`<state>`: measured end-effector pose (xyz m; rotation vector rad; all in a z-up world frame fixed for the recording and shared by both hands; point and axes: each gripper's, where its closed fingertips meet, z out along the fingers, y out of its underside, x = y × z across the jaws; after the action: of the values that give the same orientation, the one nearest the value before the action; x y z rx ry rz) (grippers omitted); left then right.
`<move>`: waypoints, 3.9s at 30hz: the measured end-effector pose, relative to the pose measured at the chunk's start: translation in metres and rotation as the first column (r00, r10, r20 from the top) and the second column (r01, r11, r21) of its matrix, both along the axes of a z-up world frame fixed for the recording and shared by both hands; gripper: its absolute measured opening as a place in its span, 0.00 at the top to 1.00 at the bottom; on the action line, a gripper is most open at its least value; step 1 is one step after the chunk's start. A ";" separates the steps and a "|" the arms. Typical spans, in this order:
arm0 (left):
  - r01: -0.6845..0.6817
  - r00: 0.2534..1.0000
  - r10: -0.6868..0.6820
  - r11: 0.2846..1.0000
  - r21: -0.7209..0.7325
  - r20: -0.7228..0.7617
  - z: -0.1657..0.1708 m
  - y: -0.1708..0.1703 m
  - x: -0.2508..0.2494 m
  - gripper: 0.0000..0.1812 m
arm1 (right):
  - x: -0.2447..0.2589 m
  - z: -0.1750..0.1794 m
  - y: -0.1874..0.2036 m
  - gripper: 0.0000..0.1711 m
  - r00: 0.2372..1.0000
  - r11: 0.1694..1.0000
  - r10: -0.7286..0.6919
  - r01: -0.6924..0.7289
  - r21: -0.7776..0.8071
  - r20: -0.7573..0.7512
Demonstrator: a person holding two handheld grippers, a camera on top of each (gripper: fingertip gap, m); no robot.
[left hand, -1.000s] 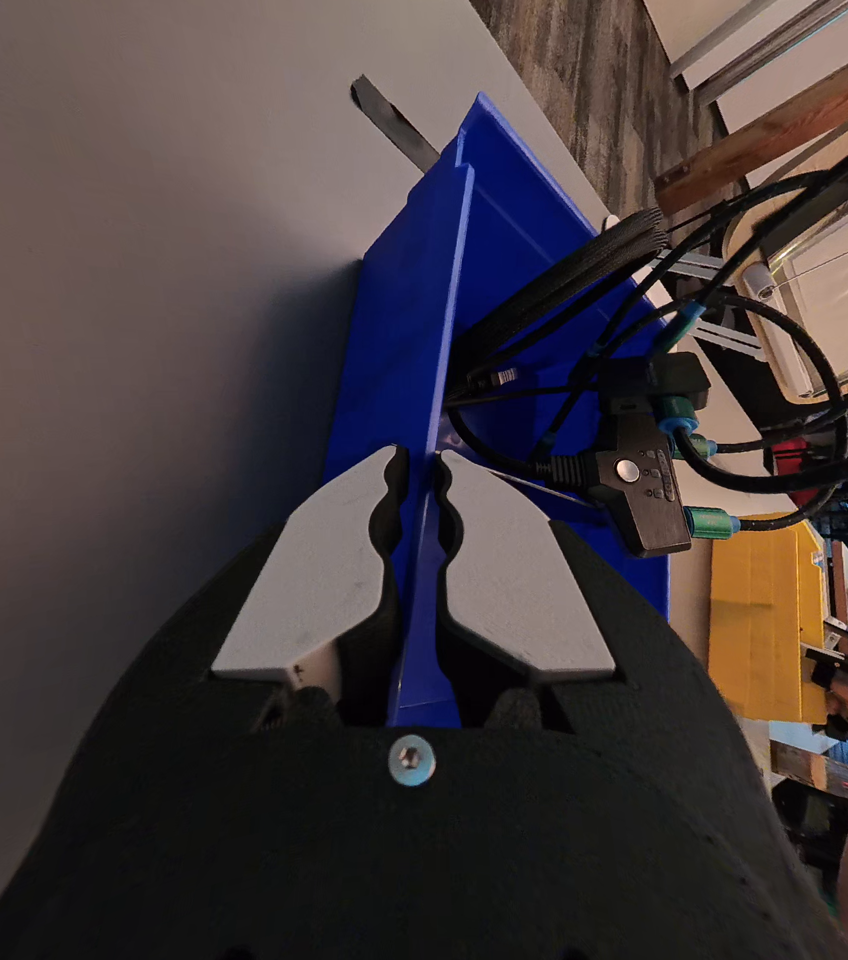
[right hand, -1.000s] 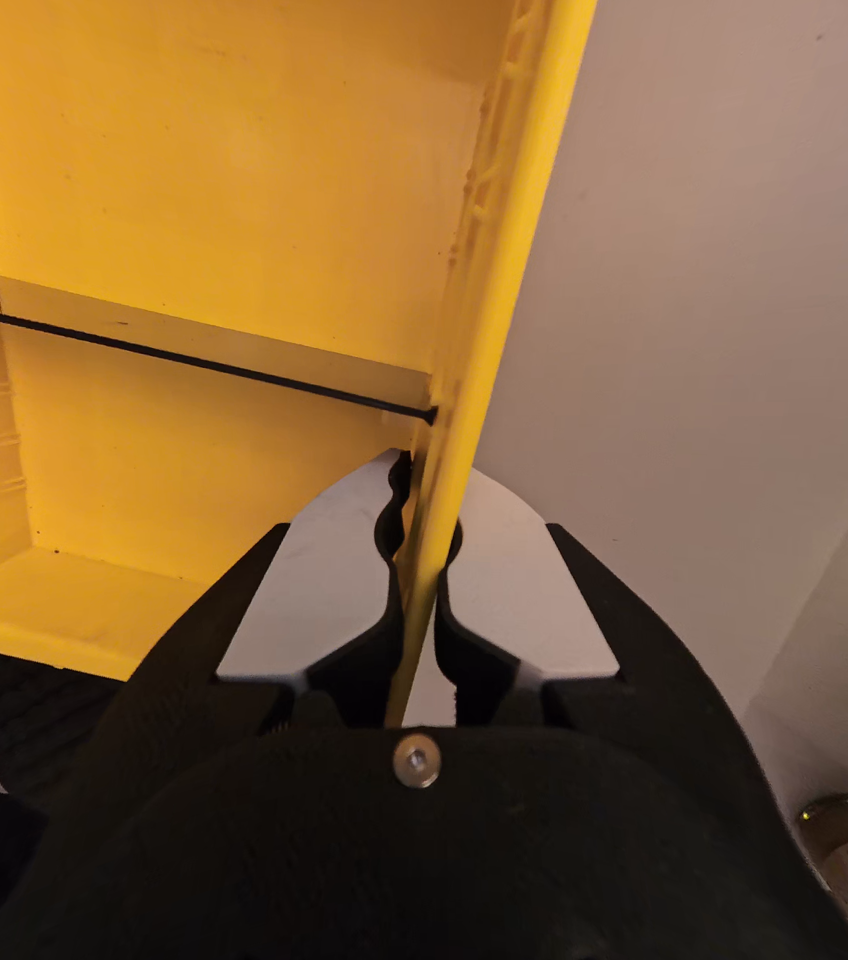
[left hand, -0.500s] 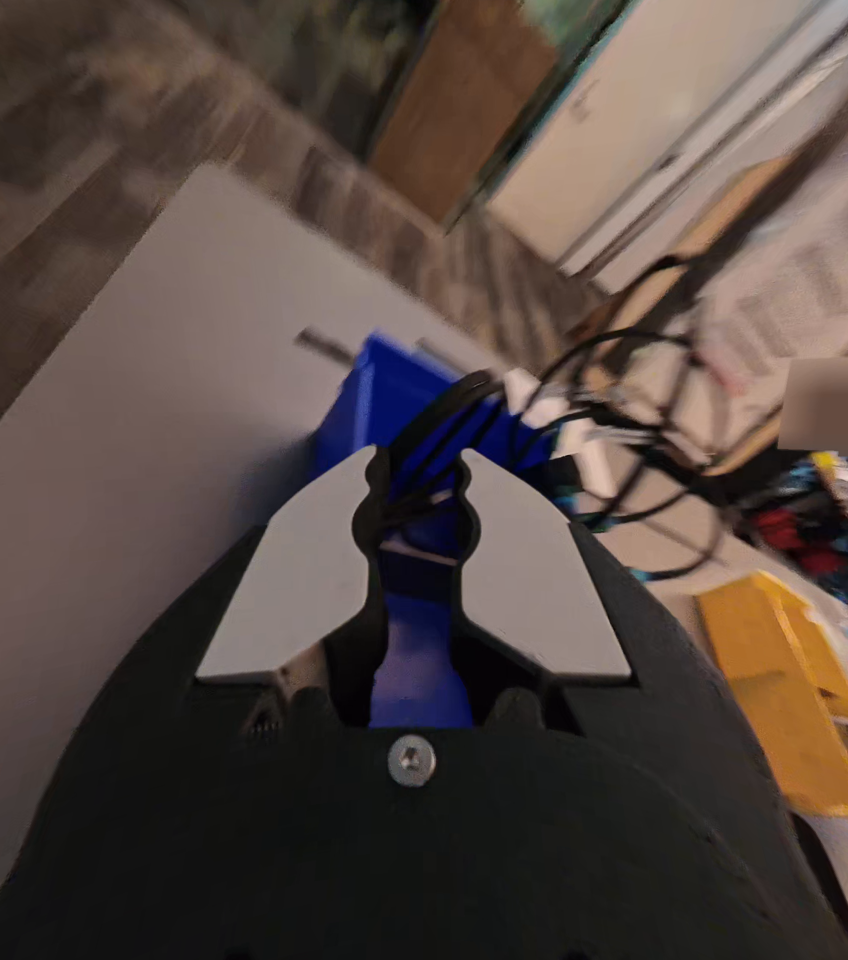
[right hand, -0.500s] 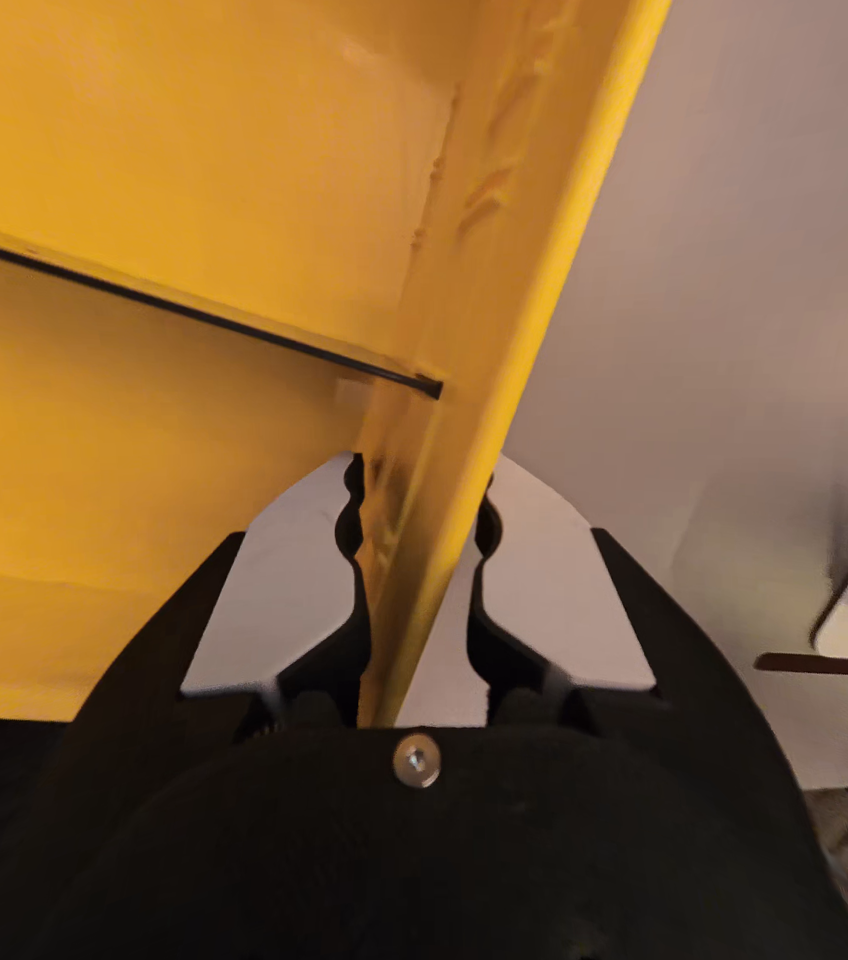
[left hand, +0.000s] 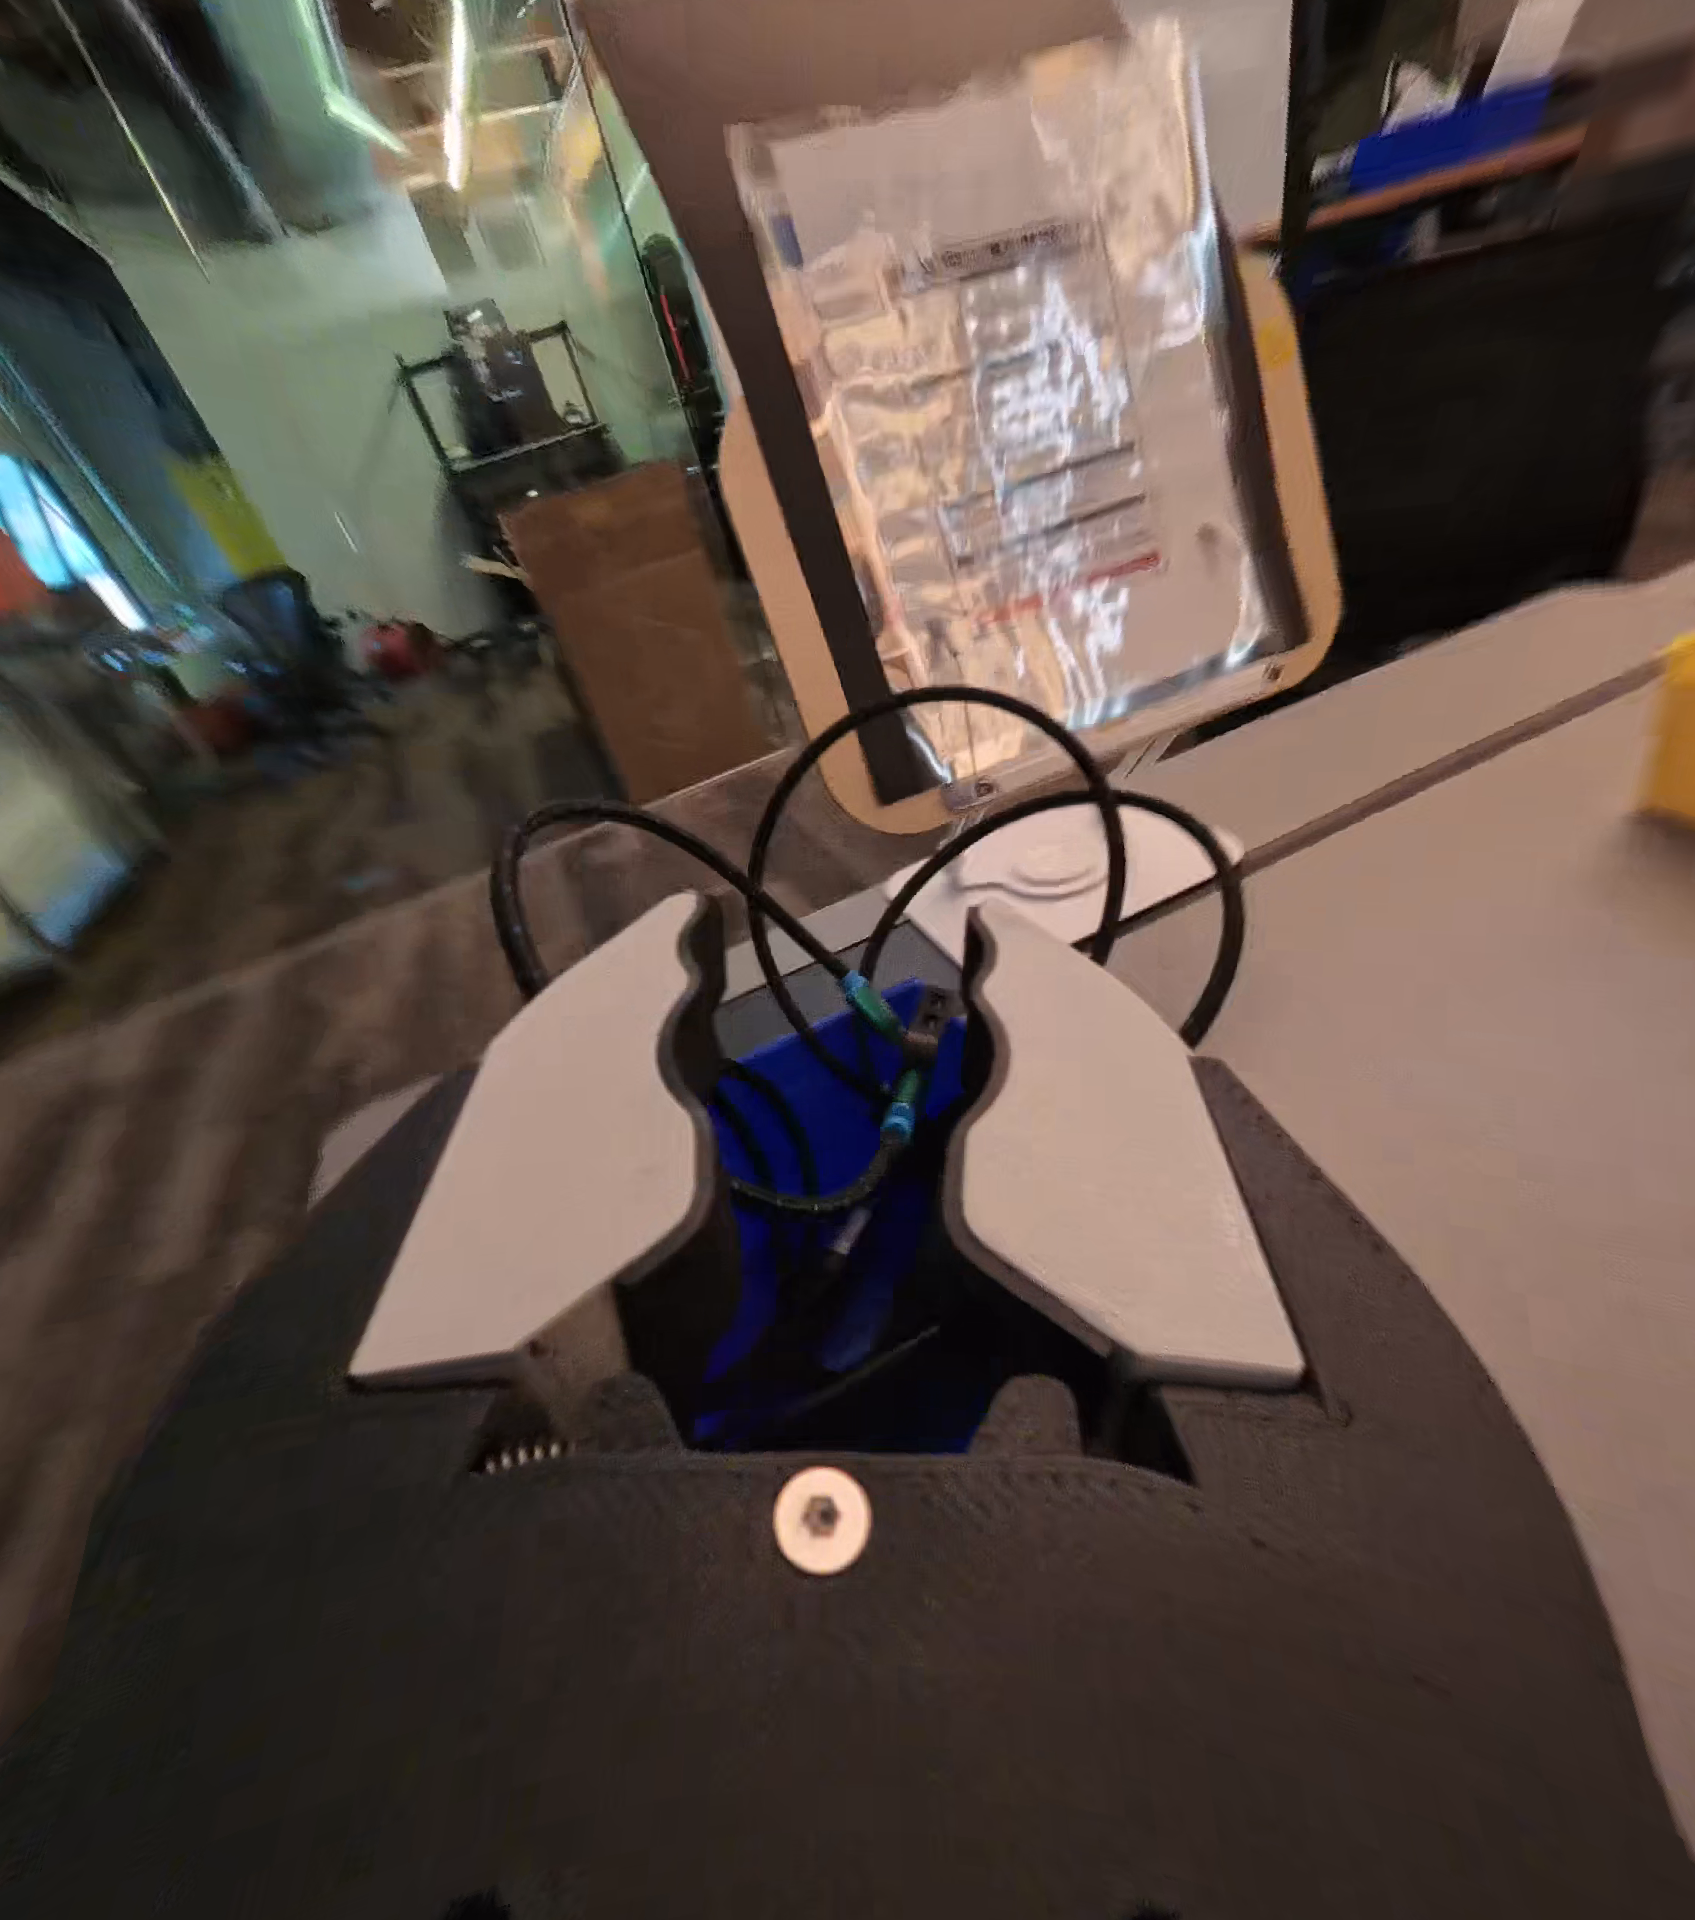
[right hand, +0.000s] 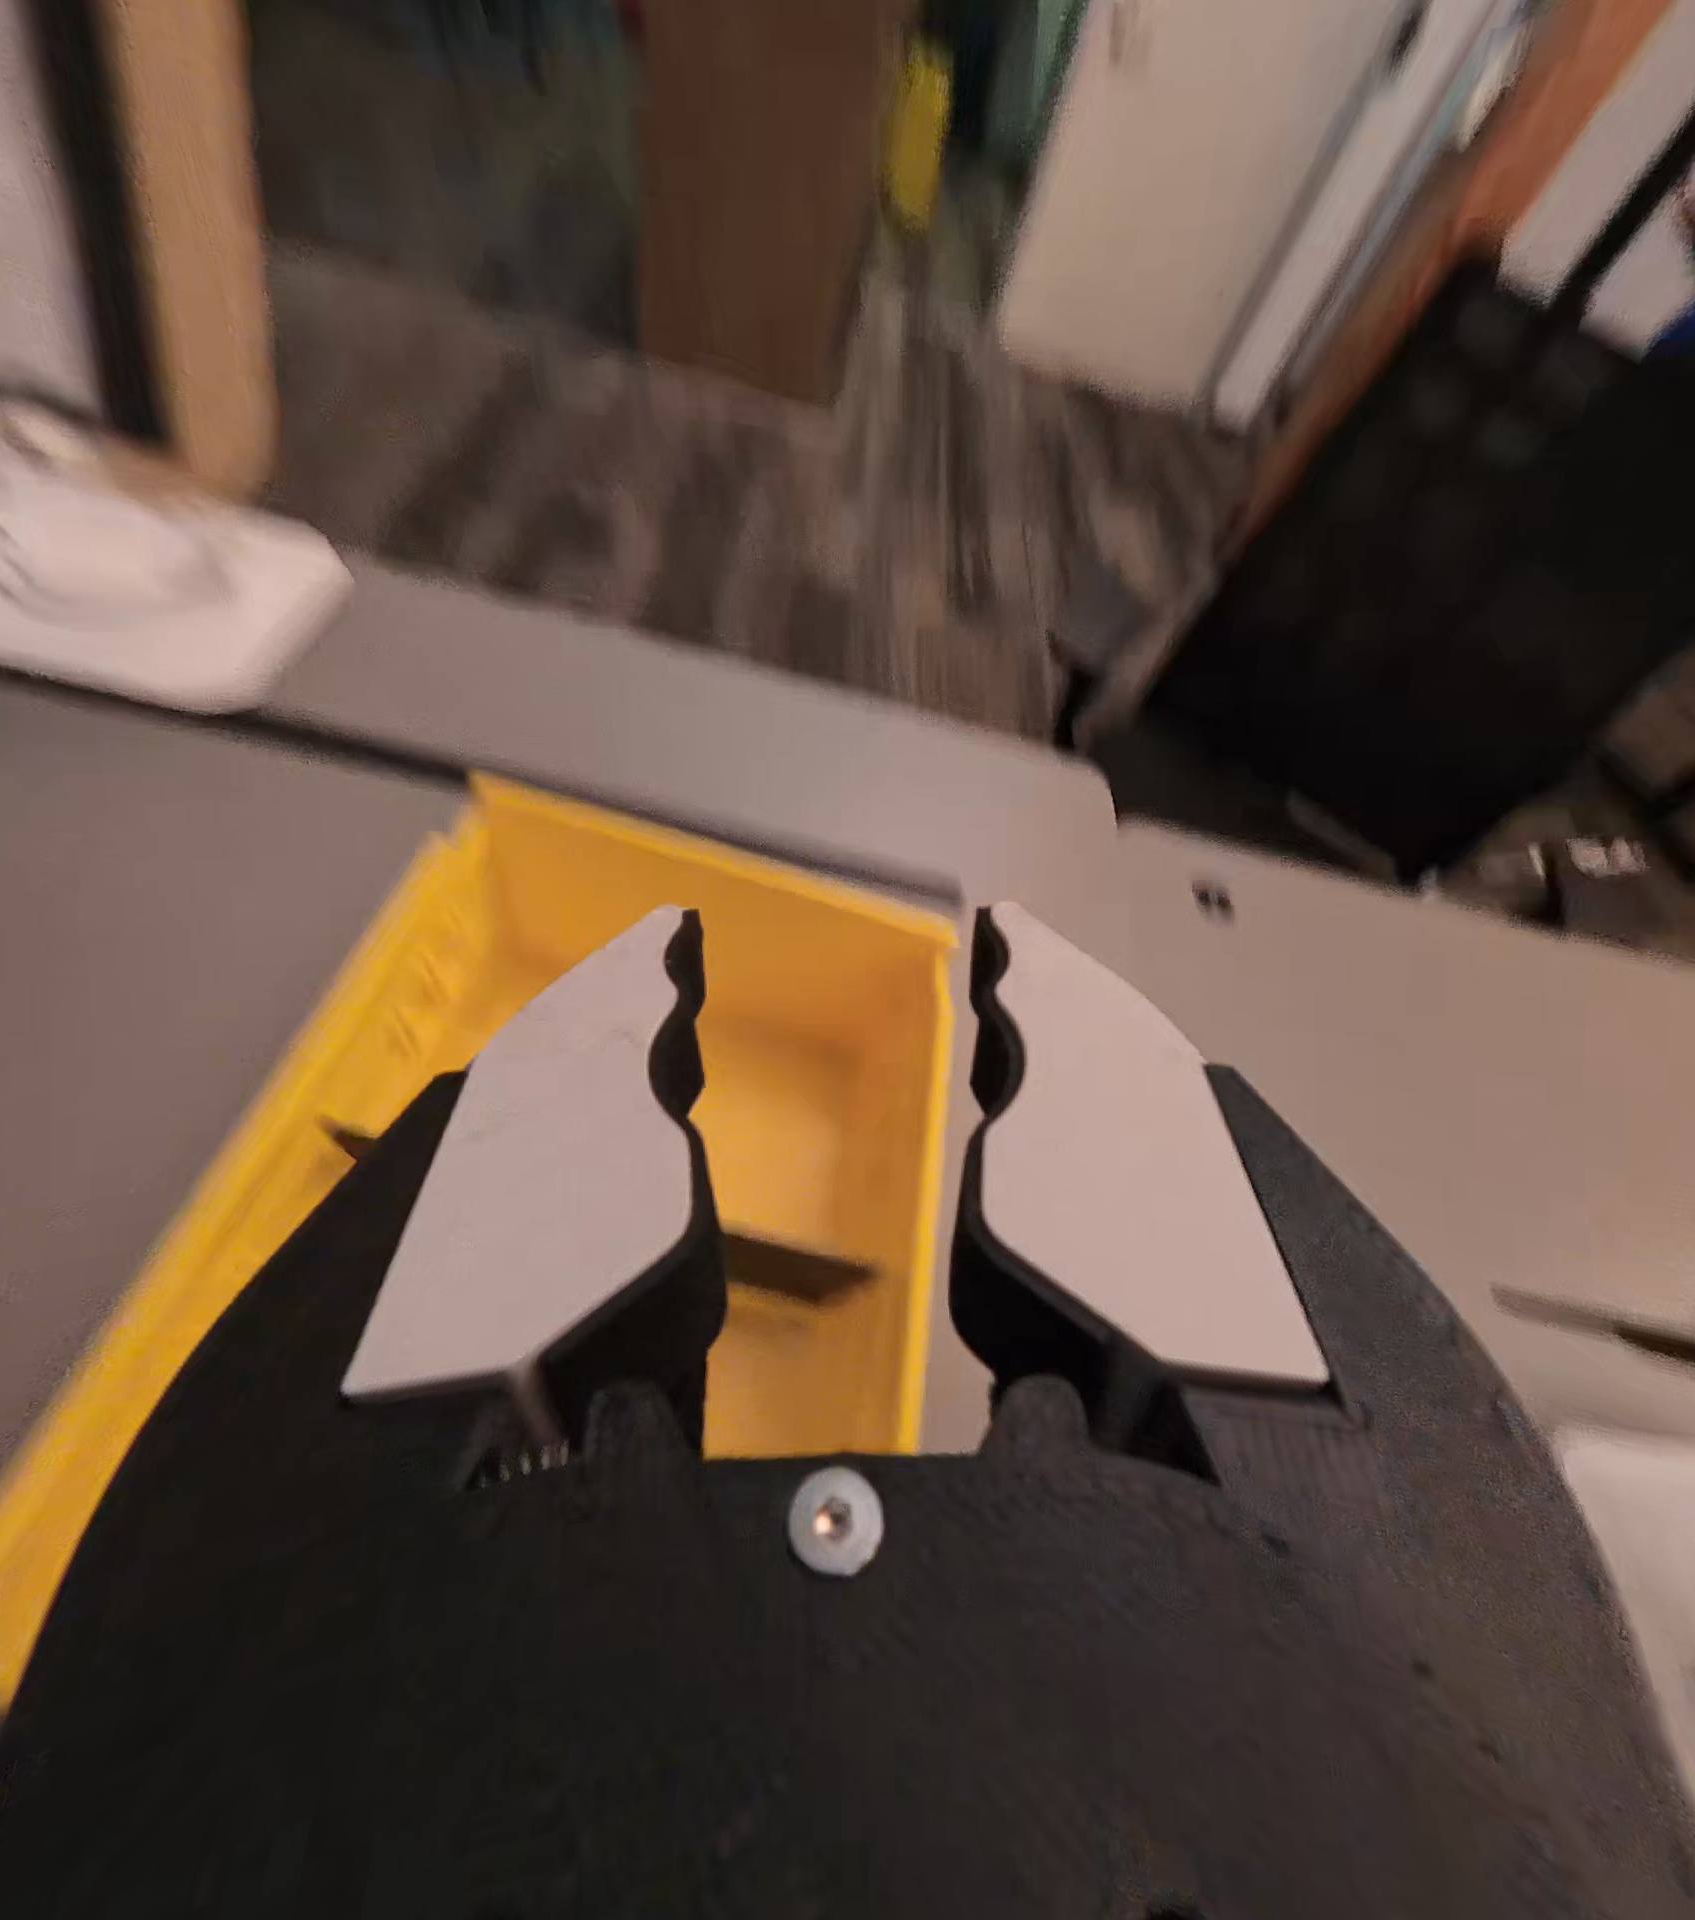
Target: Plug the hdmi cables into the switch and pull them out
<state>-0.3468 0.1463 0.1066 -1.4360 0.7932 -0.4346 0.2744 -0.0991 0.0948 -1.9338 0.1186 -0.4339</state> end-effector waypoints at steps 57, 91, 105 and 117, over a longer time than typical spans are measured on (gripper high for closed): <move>0.232 0.973 -0.228 0.966 0.114 -0.044 0.095 -0.116 0.109 0.93 | -0.324 0.044 0.105 0.76 0.608 0.564 0.709 -0.793 0.232 0.358; 0.819 0.469 -0.774 0.201 -0.537 0.426 -0.009 -0.204 0.268 0.91 | -0.328 0.010 0.072 0.96 0.226 0.547 0.640 -0.806 -0.228 0.735; 0.843 0.510 -0.574 0.481 -0.239 0.641 0.044 -0.141 0.248 0.93 | -0.341 0.083 0.073 0.88 0.656 0.503 0.457 -0.748 0.434 0.601; 0.789 0.542 -0.529 0.587 -0.180 0.653 0.050 -0.130 0.242 0.93 | -0.382 0.043 0.097 0.84 0.659 0.570 0.551 -0.745 0.347 0.511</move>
<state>-0.1051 0.0161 0.1565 -1.2508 0.7850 -1.6906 -0.1079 -0.0017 0.1382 -1.1777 -0.6641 -0.1838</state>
